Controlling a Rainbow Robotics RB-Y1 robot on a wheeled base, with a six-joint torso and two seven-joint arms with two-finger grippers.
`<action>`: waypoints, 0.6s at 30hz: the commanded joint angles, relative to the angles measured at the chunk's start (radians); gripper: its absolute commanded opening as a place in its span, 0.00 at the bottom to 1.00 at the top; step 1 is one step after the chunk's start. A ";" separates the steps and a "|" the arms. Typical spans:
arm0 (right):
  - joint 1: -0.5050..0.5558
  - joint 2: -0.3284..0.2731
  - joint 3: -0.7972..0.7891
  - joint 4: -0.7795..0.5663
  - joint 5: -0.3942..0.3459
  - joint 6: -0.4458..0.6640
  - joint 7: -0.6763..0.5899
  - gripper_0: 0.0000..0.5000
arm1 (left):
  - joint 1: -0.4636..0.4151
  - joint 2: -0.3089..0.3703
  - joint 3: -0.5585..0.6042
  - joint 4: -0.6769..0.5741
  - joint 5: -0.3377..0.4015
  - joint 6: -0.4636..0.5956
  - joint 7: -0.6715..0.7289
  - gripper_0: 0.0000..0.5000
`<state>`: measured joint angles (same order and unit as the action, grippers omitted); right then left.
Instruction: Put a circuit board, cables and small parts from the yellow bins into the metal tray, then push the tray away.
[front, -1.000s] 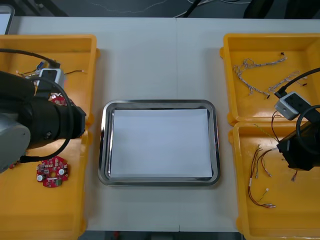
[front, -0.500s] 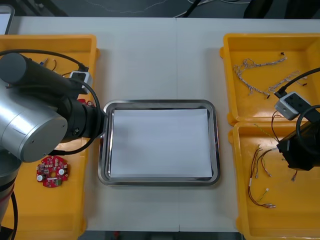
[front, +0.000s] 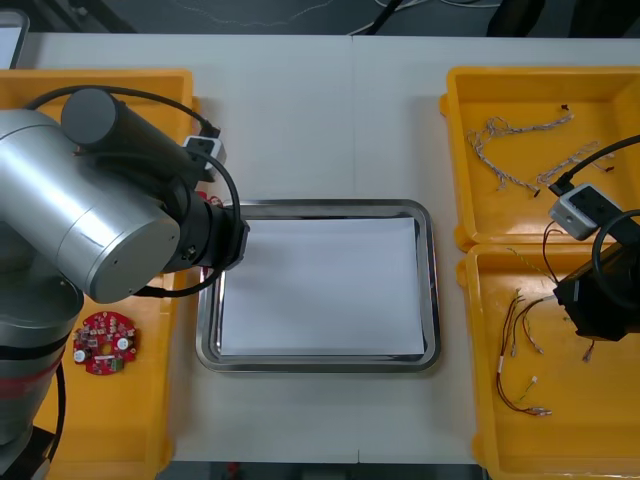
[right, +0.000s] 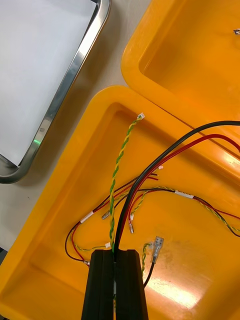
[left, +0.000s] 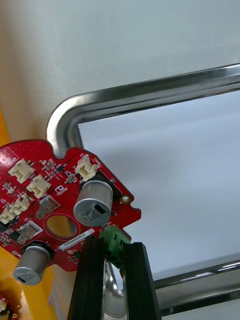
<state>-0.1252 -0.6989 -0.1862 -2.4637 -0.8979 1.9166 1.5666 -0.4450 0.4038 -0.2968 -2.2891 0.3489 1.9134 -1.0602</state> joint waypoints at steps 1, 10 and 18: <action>-0.019 -0.033 0.005 -0.031 -0.009 0.003 -0.033 0.00 | -0.063 -0.036 -0.059 0.023 0.010 0.006 -0.069 0.00; -0.019 -0.033 0.005 -0.031 -0.009 0.003 -0.033 0.00 | -0.089 -0.057 -0.084 0.100 0.085 0.006 -0.066 0.00; -0.019 -0.033 0.005 -0.031 -0.009 0.003 -0.033 0.00 | -0.112 -0.056 -0.127 0.123 0.105 0.006 -0.064 0.00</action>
<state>-0.1255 -0.6989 -0.1862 -2.4637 -0.8979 1.9166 1.5666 -0.5095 0.3701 -0.3890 -2.1616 0.4352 1.9135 -1.0602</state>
